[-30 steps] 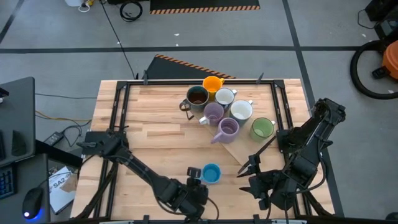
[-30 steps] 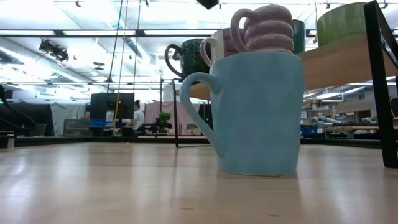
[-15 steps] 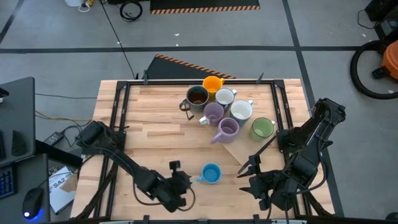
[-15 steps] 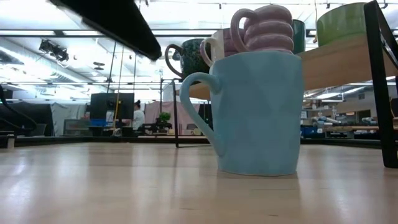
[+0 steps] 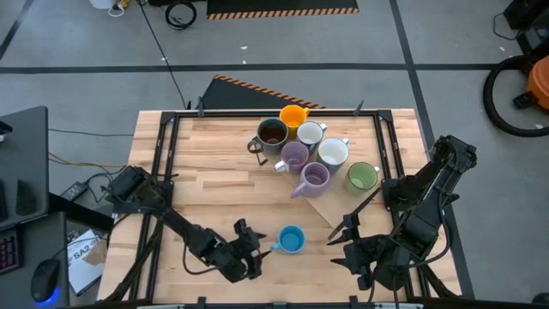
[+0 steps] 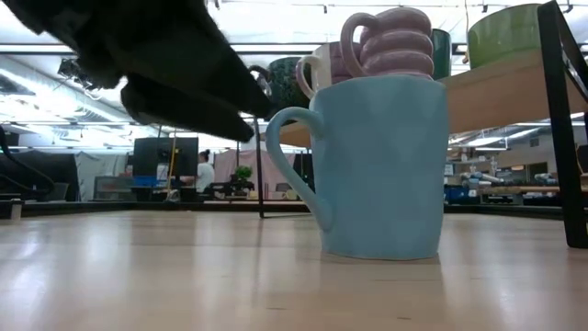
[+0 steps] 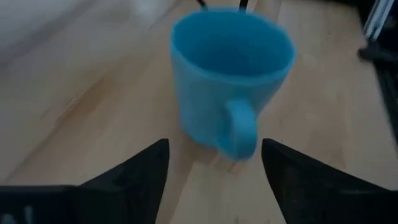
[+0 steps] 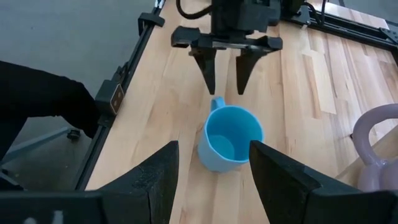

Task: Place coffee mugs
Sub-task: Put the blue mug on the shelf

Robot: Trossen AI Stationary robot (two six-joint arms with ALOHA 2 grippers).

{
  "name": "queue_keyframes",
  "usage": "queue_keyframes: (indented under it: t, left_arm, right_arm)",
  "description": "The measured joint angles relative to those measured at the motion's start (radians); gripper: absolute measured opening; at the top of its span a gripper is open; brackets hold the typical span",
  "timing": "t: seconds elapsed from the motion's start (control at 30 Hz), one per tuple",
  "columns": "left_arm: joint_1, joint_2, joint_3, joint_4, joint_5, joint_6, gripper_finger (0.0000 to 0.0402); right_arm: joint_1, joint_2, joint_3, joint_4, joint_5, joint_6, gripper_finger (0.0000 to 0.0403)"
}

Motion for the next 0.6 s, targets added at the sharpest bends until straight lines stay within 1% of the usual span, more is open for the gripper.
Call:
queue_keyframes:
  t: [0.1,0.27,0.33,0.43,0.6]
  left_arm:
    - [0.006,0.011,-0.001,0.063,-0.016,0.016,0.0270]
    - [0.006,0.087,-0.002,0.241,-0.003,0.113,0.0263]
    - [0.002,0.110,-0.001,0.257,-0.022,0.130,0.0257]
    - [-0.001,0.131,-0.002,0.286,-0.094,0.132,0.0244]
    - [-0.005,0.157,-0.001,0.348,-0.127,0.165,0.0207]
  right_arm:
    - [0.000,0.000,0.000,0.000,0.000,0.000,0.0201]
    - [0.000,0.000,0.000,0.000,0.000,0.003,0.0201]
    - [0.000,0.000,0.000,0.000,0.000,0.005,0.0201]
    - [0.000,0.000,0.000,0.003,0.000,0.006,0.0201]
    - [0.000,0.000,0.000,0.003,0.002,0.007,0.0201]
